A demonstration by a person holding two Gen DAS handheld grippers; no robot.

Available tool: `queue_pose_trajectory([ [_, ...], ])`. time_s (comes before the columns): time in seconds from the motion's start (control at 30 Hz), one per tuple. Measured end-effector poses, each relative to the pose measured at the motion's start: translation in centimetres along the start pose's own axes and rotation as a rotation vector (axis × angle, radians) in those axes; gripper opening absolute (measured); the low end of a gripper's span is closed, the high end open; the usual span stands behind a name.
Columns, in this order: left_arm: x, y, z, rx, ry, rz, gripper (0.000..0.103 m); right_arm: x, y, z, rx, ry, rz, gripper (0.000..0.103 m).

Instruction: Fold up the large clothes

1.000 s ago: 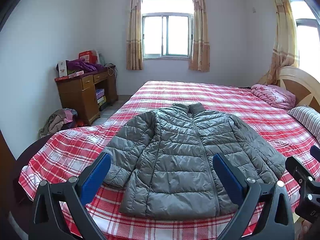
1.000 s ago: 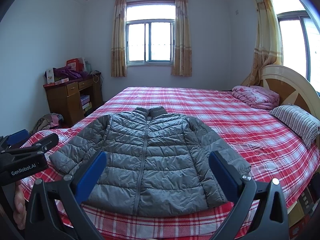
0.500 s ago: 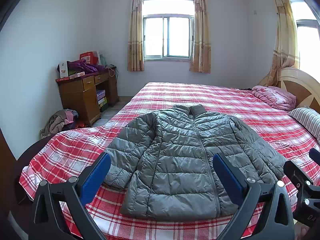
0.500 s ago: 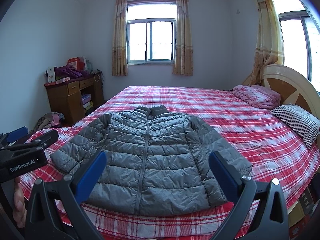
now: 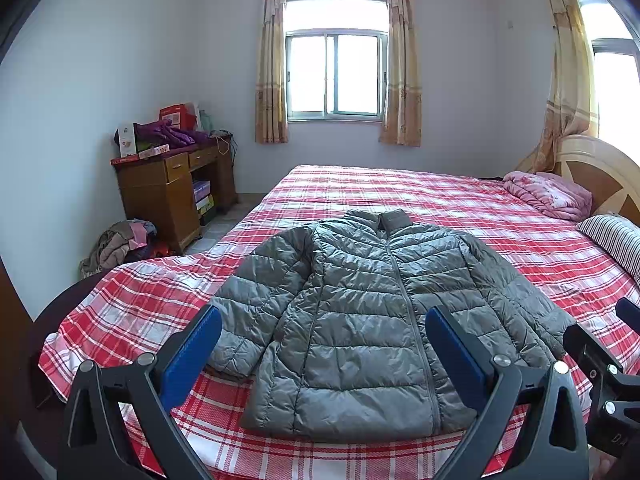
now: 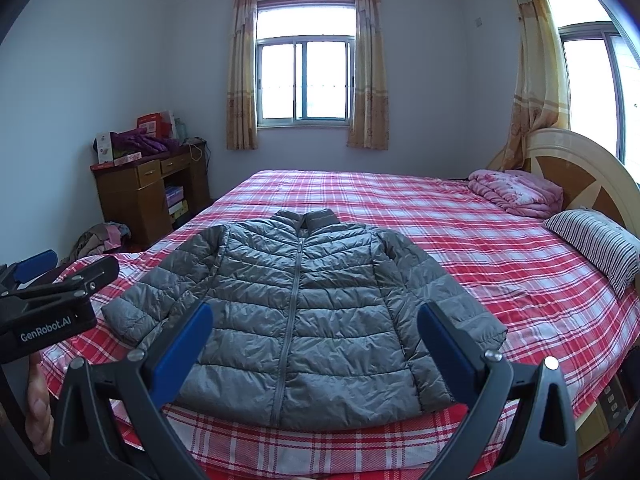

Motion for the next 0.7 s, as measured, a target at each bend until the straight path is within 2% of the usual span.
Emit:
queue_pose_trajectory([
  [0.53,0.00,0.02,0.04,0.001,0.001,0.002,0.102,0.23,-0.01,0.06,0.004,0.007,-0.002,0.103],
  [0.7,-0.05,0.04,0.05,0.002,0.001,0.003,0.102,0.14,0.03,0.14,0.002,0.041,0.002,0.103],
])
Point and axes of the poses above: each gripper's, at about its wrist camera, not at the fingertips, and z roughly the way its jaws point, x to its left, y to its top, the point moved 2 cm from there along z, roughly the way its jaws point, and after that the axes turned 11 degrees about x, right-handed, at the moved point
